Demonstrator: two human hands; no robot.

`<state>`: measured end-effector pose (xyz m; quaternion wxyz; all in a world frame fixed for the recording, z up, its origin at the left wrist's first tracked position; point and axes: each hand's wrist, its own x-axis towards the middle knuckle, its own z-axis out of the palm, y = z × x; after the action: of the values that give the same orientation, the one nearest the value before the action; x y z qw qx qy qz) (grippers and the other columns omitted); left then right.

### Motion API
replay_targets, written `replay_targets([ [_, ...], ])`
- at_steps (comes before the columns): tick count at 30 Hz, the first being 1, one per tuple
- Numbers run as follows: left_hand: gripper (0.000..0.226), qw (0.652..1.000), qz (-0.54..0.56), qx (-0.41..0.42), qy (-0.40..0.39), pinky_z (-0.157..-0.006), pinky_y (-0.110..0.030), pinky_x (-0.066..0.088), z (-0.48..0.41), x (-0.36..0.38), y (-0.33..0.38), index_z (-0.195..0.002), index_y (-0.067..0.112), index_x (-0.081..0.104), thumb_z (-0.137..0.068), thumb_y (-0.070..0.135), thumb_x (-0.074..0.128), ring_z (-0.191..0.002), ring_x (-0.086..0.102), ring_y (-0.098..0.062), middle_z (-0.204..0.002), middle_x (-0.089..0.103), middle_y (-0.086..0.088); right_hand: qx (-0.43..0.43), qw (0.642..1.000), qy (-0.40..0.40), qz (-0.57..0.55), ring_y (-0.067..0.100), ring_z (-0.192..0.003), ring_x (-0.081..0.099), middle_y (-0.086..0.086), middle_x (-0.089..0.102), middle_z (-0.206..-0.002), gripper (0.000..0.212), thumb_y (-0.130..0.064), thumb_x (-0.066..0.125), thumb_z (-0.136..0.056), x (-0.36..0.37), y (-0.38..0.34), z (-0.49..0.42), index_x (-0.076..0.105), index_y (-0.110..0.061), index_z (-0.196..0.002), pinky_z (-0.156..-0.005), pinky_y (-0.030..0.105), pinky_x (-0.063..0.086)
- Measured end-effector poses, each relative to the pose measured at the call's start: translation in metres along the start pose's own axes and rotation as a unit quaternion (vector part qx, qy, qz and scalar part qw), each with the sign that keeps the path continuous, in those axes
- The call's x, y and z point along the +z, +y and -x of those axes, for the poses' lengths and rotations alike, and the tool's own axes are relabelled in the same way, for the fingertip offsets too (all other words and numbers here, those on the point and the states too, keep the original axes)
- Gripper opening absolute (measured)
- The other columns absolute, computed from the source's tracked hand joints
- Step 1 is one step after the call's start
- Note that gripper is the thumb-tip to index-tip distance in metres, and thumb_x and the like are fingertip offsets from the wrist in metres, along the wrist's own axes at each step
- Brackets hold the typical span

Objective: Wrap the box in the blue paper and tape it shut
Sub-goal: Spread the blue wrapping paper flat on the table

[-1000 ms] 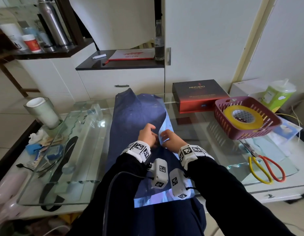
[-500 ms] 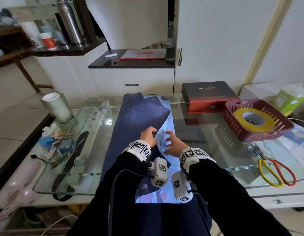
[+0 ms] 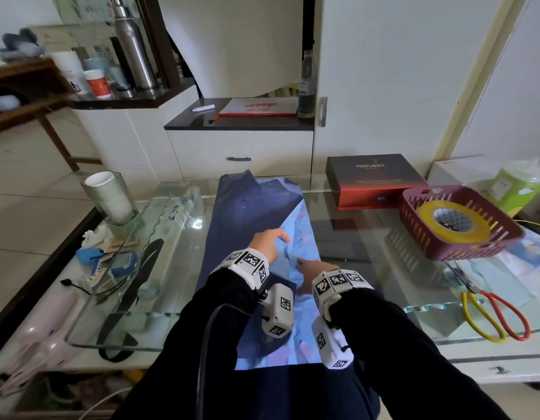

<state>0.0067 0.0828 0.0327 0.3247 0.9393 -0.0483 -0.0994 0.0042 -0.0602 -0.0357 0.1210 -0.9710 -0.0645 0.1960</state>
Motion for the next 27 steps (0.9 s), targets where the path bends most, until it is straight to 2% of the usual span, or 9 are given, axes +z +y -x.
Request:
replay_targets([
  [2, 0.056, 1.0, -0.002, 0.002, 0.012, -0.09, -0.021, 0.039, 0.002, -0.003, 0.001, -0.12, 0.013, 0.062, -0.085, -0.015, 0.029, -0.124, 0.05, -0.026, -0.139, 0.049, -0.009, 0.019, 1.0, 0.012, -0.009, 0.016, -0.1, 0.063, -0.016, 0.064, -0.098, 0.038, -0.035, 0.07, -0.071, -0.002, 0.003, 0.003, 0.044, -0.034, -0.1, -0.052, 0.017, 0.033],
  [4, 0.055, 1.0, 0.002, -0.001, 0.018, -0.092, -0.022, 0.039, 0.002, -0.008, 0.002, -0.122, 0.013, 0.061, -0.086, -0.015, 0.03, -0.127, 0.048, -0.026, -0.142, 0.046, -0.01, 0.033, 0.999, 0.011, -0.001, 0.012, -0.088, 0.061, -0.008, 0.065, -0.113, 0.03, -0.034, 0.067, -0.078, -0.005, 0.005, 0.004, 0.05, -0.033, -0.102, -0.05, 0.016, 0.036],
  [5, 0.056, 1.0, 0.004, -0.003, 0.023, -0.092, -0.022, 0.04, 0.002, -0.01, 0.002, -0.123, 0.013, 0.061, -0.086, -0.015, 0.029, -0.127, 0.047, -0.026, -0.142, 0.045, -0.01, 0.034, 0.999, 0.007, 0.02, 0.012, -0.095, 0.061, 0.0, 0.059, -0.127, 0.032, -0.029, 0.062, -0.086, -0.006, 0.007, 0.003, 0.052, -0.026, -0.116, -0.058, 0.009, 0.041],
  [7, 0.057, 0.999, 0.005, -0.008, 0.034, -0.091, -0.025, 0.042, 0.0, -0.013, 0.0, -0.122, 0.015, 0.061, -0.086, -0.015, 0.028, -0.125, 0.049, -0.028, -0.143, 0.045, -0.01, 0.024, 0.999, 0.008, 0.042, 0.023, -0.131, 0.043, 0.014, 0.038, -0.147, 0.044, -0.015, 0.044, -0.099, -0.009, 0.007, 0.005, 0.038, -0.002, -0.14, -0.074, -0.008, 0.032],
  [9, 0.057, 0.999, 0.004, -0.016, 0.039, -0.09, -0.027, 0.044, -0.002, -0.013, -0.004, -0.121, 0.016, 0.06, -0.086, -0.014, 0.027, -0.122, 0.051, -0.029, -0.142, 0.045, -0.011, 0.059, 0.997, 0.016, 0.037, 0.026, -0.138, 0.034, 0.013, 0.035, -0.149, 0.045, -0.02, 0.039, -0.101, -0.014, 0.009, 0.013, 0.035, -0.001, -0.141, -0.094, 0.004, 0.033],
  [11, 0.057, 0.999, 0.0, -0.024, 0.04, -0.094, -0.028, 0.043, -0.004, -0.01, -0.01, -0.122, 0.016, 0.059, -0.086, -0.014, 0.027, -0.123, 0.051, -0.029, -0.142, 0.044, -0.011, 0.096, 0.994, 0.034, 0.038, 0.022, -0.127, 0.048, 0.005, 0.049, -0.138, 0.04, -0.033, 0.042, -0.099, -0.02, 0.011, 0.021, 0.047, -0.011, -0.132, -0.093, 0.023, 0.038],
  [15, 0.058, 0.999, -0.016, -0.036, 0.035, -0.099, -0.032, 0.044, -0.004, -0.009, -0.019, -0.126, 0.015, 0.056, -0.086, -0.014, 0.027, -0.124, 0.049, -0.029, -0.141, 0.044, -0.01, 0.109, 0.992, 0.008, 0.059, 0.023, -0.11, 0.06, 0.003, 0.059, -0.125, 0.039, -0.045, 0.056, -0.088, -0.025, 0.009, 0.026, 0.061, -0.015, -0.112, -0.076, 0.026, 0.039],
  [21, 0.056, 0.997, -0.011, -0.057, 0.042, -0.099, -0.031, 0.043, -0.003, -0.02, -0.032, -0.127, 0.016, 0.056, -0.086, -0.013, 0.03, -0.125, 0.049, -0.028, -0.142, 0.044, -0.011, 0.015, 0.999, 0.033, 0.0, 0.027, -0.134, 0.037, 0.01, 0.035, -0.145, 0.057, -0.028, 0.055, -0.091, -0.026, -0.03, 0.013, 0.033, -0.007, -0.14, -0.105, 0.039, 0.036],
  [27, 0.045, 0.996, 0.036, -0.074, 0.041, -0.096, -0.023, 0.04, 0.002, -0.025, -0.048, -0.127, 0.015, 0.056, -0.085, -0.001, 0.055, -0.125, 0.049, -0.023, -0.139, 0.047, -0.008, -0.017, 0.998, -0.025, -0.049, 0.026, -0.131, 0.042, 0.01, 0.042, -0.145, 0.063, -0.022, 0.056, -0.092, -0.018, -0.051, 0.011, 0.025, -0.014, -0.146, -0.106, 0.034, 0.036],
])
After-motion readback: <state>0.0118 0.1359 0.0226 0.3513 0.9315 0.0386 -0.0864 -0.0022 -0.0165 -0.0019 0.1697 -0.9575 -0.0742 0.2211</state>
